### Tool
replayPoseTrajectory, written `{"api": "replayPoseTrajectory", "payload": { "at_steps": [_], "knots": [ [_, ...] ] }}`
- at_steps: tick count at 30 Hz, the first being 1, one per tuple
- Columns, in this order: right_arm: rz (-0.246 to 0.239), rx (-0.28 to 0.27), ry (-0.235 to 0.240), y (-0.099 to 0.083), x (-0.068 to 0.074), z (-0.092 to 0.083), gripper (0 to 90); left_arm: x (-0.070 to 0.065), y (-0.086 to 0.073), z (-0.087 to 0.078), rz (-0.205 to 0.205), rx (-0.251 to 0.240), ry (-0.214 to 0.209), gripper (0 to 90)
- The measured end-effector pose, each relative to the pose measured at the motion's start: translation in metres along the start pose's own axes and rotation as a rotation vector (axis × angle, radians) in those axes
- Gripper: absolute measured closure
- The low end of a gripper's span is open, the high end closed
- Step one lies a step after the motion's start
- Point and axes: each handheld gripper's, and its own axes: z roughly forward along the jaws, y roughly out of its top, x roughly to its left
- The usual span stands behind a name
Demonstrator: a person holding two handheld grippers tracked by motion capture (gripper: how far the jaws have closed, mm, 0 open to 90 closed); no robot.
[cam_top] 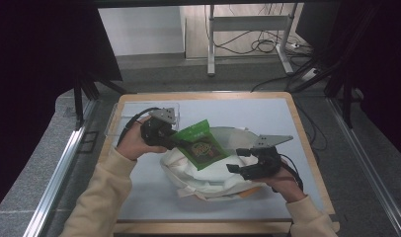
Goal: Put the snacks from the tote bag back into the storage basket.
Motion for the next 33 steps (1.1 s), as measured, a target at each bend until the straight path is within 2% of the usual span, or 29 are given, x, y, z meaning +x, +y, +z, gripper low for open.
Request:
{"api": "replayPoseTrajectory", "payload": {
  "at_steps": [5,17,33],
  "knots": [
    [0.016,0.005,0.002,-0.002,-0.003,0.0,27.5,0.002,0.003,-0.005,-0.004,-0.02,0.005,75.7],
    [0.0,0.013,-0.007,-0.001,0.0,0.003,27.7,0.0,0.012,-0.023,0.002,-0.05,0.029,75.8],
    [0.009,0.036,-0.057,-0.004,-0.003,0.005,30.5,0.007,0.013,-0.041,-0.019,-0.06,0.068,75.9]
  ]
}}
